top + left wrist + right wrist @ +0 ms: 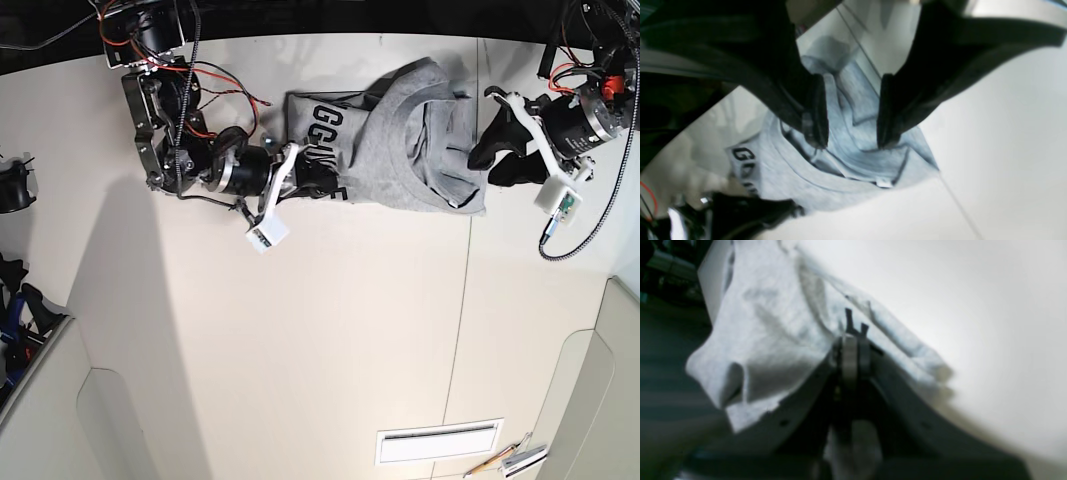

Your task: Fold the T-shirt properly

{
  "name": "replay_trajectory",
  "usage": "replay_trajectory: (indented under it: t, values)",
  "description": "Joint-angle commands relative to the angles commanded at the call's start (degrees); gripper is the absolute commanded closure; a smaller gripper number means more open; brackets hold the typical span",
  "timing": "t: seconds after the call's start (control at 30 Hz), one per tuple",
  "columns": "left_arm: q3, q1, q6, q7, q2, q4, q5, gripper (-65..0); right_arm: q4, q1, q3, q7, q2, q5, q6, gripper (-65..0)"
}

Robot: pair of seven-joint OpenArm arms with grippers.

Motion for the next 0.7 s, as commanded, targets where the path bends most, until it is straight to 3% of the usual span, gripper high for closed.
replay_trajectory:
  t: [0.17, 0.3, 0.43, 0.47, 0.57, 0.6, 0.7]
  values:
    - [0.0, 4.68, 0.0, 0.15, 0.02, 0.0, -2.43, -28.6, 11.37, 0.0, -0.07, -4.42, 2.86, 2.47, 0.07, 0.0]
    - [0.0, 8.17, 0.0, 0.13, 0.31, 0.0, -3.63, -29.6, 13.99, -0.02, -1.68, -8.07, 6.1, 6.6, 0.11, 0.0]
    - [0.0, 11.82, 0.0, 0.0, 0.31, -0.02, -3.78, -41.7, 15.17, 0.0, -8.44, -10.08, 10.08, 9.42, 0.52, 0.0]
    - [0.0, 12.74, 0.0, -0.07, 0.31, -0.02, -3.5, -42.2, 16.09, 0.0, -10.82, -10.6, 10.93, 9.44, 0.52, -1.7]
    - [0.0, 14.73, 0.0, -0.11, 0.33, -0.02, -2.82, -42.2, 20.26, 0.0, -17.42, -11.54, 13.51, 9.16, 0.5, -20.1]
    - [0.0, 15.08, 0.0, -0.13, 0.33, -0.04, -2.03, -42.2, 21.79, 0.0, -19.12, -11.5, 14.34, 7.89, 0.5, -22.9]
    - [0.0, 15.76, 0.0, -0.85, 1.7, -1.07, 0.11, -42.2, 23.93, 0.0, -22.53, -10.82, 15.43, 3.45, 0.46, -23.6]
